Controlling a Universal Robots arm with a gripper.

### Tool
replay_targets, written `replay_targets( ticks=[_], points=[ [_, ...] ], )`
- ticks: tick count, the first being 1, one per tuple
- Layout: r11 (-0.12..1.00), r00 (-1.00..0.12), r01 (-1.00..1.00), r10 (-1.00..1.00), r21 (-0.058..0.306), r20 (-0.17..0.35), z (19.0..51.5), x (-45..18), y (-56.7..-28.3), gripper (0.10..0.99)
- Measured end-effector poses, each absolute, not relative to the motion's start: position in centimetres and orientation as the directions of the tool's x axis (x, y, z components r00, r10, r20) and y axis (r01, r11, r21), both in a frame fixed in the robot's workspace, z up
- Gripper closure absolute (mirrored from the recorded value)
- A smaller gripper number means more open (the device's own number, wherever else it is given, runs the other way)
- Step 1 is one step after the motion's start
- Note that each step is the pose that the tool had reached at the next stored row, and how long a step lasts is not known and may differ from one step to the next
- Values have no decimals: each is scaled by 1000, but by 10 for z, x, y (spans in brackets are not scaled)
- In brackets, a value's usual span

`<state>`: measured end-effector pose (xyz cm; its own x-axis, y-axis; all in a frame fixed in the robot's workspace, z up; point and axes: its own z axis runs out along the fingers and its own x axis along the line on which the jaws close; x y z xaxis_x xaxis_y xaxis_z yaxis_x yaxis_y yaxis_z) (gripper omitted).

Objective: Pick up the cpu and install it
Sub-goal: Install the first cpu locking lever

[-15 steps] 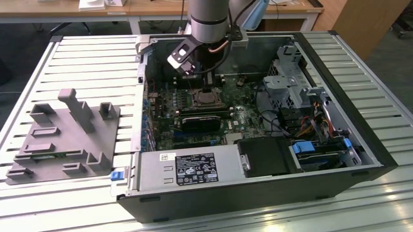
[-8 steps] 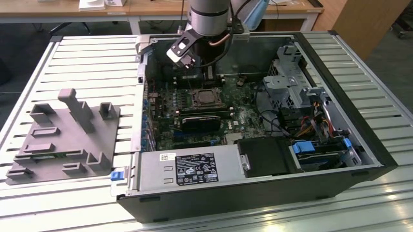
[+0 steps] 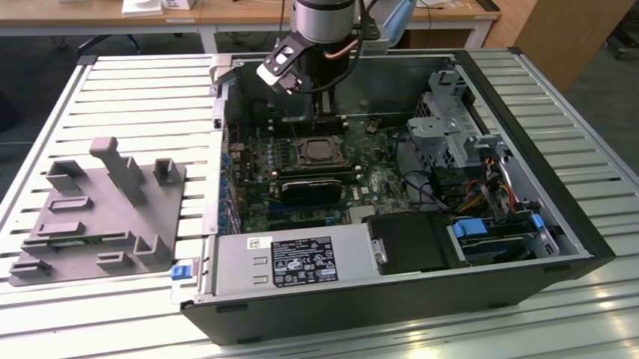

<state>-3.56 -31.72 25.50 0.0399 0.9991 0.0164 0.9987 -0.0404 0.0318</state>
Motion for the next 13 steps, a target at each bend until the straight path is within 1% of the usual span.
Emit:
replay_targets(
  ticks=[9, 13],
  points=[
    [-40, 40, 999, 999, 30, 16, 274, -36, -317, 980],
    [8, -8, 1000, 1000, 30, 16, 274, -36, -317, 980]
  ],
)
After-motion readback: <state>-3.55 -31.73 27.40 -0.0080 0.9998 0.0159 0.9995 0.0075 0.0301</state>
